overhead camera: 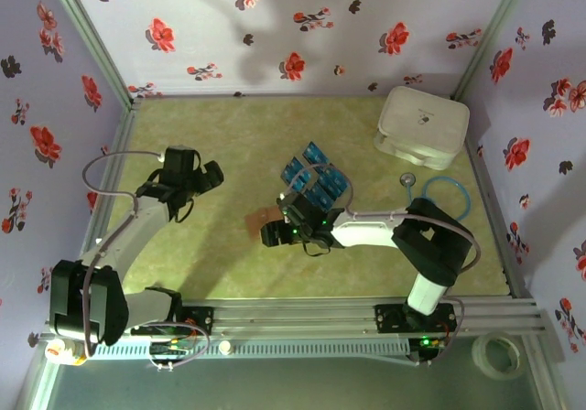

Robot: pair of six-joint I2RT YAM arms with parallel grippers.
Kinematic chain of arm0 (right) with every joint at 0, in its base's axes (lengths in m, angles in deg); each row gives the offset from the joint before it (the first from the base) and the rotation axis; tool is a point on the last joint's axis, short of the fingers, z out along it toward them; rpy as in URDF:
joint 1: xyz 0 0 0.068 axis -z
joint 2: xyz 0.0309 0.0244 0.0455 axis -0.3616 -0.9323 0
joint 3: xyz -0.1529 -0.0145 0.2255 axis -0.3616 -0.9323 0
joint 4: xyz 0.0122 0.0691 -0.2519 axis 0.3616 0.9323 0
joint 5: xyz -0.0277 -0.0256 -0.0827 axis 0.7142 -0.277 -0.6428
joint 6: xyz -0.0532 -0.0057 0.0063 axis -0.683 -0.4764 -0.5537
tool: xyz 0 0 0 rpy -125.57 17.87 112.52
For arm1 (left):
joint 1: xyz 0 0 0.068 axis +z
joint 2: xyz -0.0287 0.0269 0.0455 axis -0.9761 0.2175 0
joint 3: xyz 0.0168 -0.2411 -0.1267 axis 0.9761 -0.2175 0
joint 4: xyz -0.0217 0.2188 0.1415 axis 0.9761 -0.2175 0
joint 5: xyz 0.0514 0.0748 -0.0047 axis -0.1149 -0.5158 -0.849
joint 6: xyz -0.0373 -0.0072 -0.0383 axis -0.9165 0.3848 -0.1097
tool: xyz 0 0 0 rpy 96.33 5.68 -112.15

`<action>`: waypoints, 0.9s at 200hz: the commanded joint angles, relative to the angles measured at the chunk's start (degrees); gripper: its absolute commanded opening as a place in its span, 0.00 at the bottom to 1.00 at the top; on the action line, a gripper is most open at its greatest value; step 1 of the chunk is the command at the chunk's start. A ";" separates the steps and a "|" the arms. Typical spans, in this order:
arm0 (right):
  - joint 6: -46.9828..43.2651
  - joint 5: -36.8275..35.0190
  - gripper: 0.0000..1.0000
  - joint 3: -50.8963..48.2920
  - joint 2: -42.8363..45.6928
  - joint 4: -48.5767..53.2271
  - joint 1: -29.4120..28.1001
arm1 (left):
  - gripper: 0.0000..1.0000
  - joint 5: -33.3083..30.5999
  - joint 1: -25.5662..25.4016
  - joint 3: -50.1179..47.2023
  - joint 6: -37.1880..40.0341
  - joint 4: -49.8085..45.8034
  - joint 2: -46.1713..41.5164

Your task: Put the credit cards into the card holder

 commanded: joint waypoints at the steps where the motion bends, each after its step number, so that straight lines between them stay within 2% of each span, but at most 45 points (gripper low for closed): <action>1: 1.60 1.40 0.77 2.04 -1.98 -1.83 -0.37 | 1.00 1.22 0.76 1.30 1.48 -1.37 0.83; 75: -0.91 1.01 0.77 10.34 -8.00 0.38 0.08 | 1.00 1.91 0.79 0.05 0.94 -0.85 0.64; 139: -1.76 4.79 0.77 21.25 -15.98 0.65 4.76 | 1.00 2.75 0.81 -1.22 0.38 -0.25 0.30; 180: -2.62 5.44 0.76 20.90 -13.89 2.27 5.33 | 1.00 2.94 0.81 -1.52 0.94 -0.63 0.28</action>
